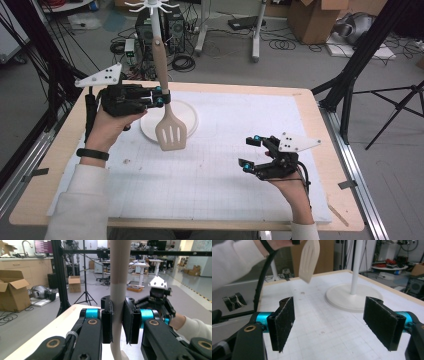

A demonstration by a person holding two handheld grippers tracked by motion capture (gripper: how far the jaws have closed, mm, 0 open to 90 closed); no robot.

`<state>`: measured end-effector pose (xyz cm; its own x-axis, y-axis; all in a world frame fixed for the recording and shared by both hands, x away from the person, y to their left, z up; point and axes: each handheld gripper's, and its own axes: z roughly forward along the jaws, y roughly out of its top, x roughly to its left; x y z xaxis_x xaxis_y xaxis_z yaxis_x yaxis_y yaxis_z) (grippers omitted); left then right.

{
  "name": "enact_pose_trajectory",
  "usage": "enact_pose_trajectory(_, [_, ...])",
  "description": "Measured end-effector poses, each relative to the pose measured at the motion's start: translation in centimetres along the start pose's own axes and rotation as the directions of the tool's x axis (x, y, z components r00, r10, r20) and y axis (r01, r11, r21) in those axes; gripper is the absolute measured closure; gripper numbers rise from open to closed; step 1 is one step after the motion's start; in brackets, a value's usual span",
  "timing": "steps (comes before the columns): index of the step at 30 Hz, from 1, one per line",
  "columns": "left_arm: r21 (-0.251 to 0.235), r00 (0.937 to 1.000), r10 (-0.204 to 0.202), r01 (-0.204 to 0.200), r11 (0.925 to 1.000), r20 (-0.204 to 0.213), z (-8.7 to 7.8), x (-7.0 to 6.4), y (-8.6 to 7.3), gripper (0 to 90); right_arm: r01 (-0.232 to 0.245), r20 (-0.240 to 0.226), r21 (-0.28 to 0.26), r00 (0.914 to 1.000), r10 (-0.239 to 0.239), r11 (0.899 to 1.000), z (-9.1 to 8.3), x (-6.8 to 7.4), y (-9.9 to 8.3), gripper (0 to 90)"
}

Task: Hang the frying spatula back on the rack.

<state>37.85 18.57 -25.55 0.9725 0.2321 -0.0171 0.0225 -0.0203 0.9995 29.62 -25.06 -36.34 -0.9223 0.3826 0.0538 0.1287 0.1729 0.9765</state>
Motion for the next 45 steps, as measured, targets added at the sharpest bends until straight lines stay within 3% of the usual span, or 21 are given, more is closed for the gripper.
enact_pose_trajectory(4, [-0.002,0.9999,-0.007,0.007,1.0,-0.012,0.1,1.0,0.2,78.7,-0.009,0.022,0.015,0.9997,0.009,1.0,-0.3,-0.3,-0.9,23.7])
enact_pose_trajectory(13, [0.018,0.9991,-0.035,0.036,0.9992,-0.025,-0.7,3.6,0.7,78.7,-0.03,0.042,-0.008,0.9987,0.03,1.0,-1.1,-0.6,-2.2,22.9])
enact_pose_trajectory(20, [0.011,0.9974,-0.065,0.065,0.9978,-0.032,-1.0,5.3,1.2,78.7,-0.033,0.049,-0.014,0.9982,0.034,0.999,-1.6,-0.8,-2.5,22.9])
enact_pose_trajectory(22, [0.029,0.9966,-0.076,0.077,0.9966,-0.03,-0.8,5.7,1.1,78.8,-0.034,0.052,-0.02,0.998,0.035,0.999,-1.8,-0.7,-2.5,22.9])
enact_pose_trajectory(31, [0.009,0.9952,-0.091,0.092,0.9958,-0.036,-0.8,6.5,0.7,78.7,-0.043,0.058,-0.016,0.9973,0.044,0.999,-2.1,-0.8,-2.8,22.9])
enact_pose_trajectory(45, [0.017,0.9923,-0.108,0.109,0.9939,-0.06,-0.5,7.8,0.7,78.7,-0.047,0.051,-0.018,0.9975,0.048,0.999,-2.1,-0.9,-3.0,23.0])
